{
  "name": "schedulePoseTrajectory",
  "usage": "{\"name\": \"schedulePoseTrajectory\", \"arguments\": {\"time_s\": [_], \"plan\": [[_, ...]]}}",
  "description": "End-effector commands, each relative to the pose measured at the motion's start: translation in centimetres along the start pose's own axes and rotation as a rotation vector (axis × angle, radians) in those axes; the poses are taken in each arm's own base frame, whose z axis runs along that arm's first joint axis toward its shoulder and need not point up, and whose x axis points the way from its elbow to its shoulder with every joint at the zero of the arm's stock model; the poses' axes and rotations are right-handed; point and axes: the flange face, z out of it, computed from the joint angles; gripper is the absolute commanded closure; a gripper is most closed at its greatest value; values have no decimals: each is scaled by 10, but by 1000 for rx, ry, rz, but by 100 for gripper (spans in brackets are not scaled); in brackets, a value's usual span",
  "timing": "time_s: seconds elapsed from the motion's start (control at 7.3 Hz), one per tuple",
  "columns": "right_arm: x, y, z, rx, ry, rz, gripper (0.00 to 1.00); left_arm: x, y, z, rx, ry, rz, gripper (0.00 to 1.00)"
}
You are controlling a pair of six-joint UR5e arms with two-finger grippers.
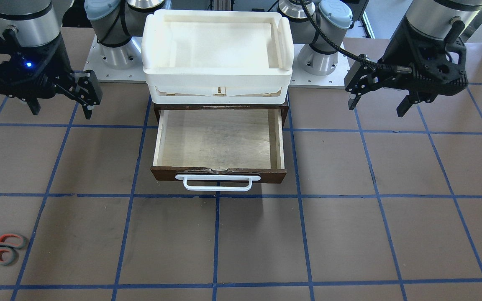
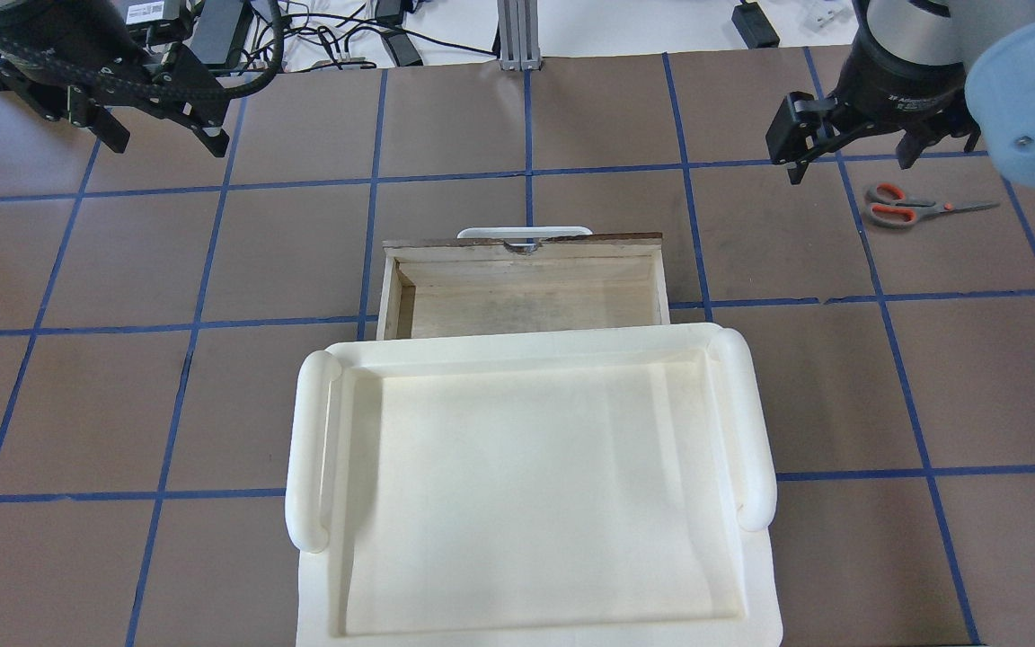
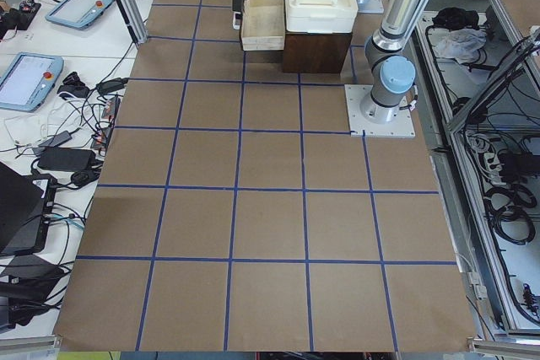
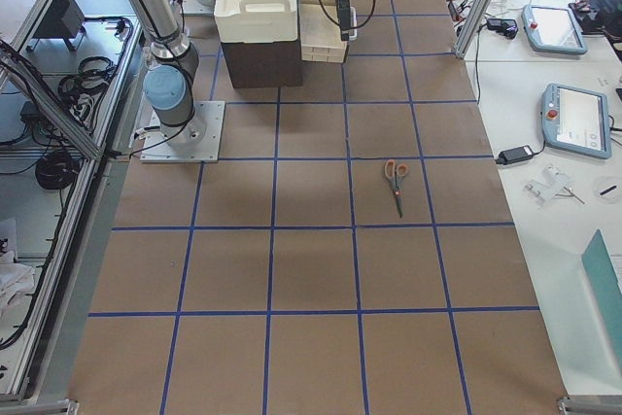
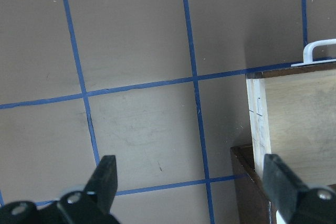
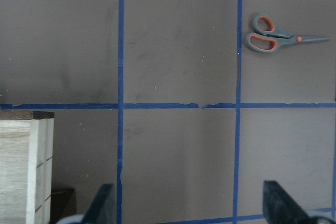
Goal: Put scissors in drawer and close it
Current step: 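Move the right gripper toward the grey-orange scissors on the table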
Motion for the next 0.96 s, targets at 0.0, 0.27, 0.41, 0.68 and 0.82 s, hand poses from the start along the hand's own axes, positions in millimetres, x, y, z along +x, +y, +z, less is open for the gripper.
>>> {"name": "schedulePoseTrajectory", "arguments": {"time_s": [0.0, 0.27, 0.41, 0.68, 0.82], "plan": [[5, -2, -1, 13, 45, 1, 0, -4, -3, 5, -3, 8, -10, 0], [10, -5, 0, 21, 43, -40, 0, -4, -4, 8, -7, 5, -8, 0], [13, -9, 4, 18, 45, -104, 0, -5, -3, 5, -6, 4, -11, 0], [45, -19, 24, -8, -18, -253, 0, -13, -3, 5, -7, 5, -25, 0], [70, -21, 32, -6, -73, -299, 0, -12, -2, 5, -7, 5, -25, 0]]}}
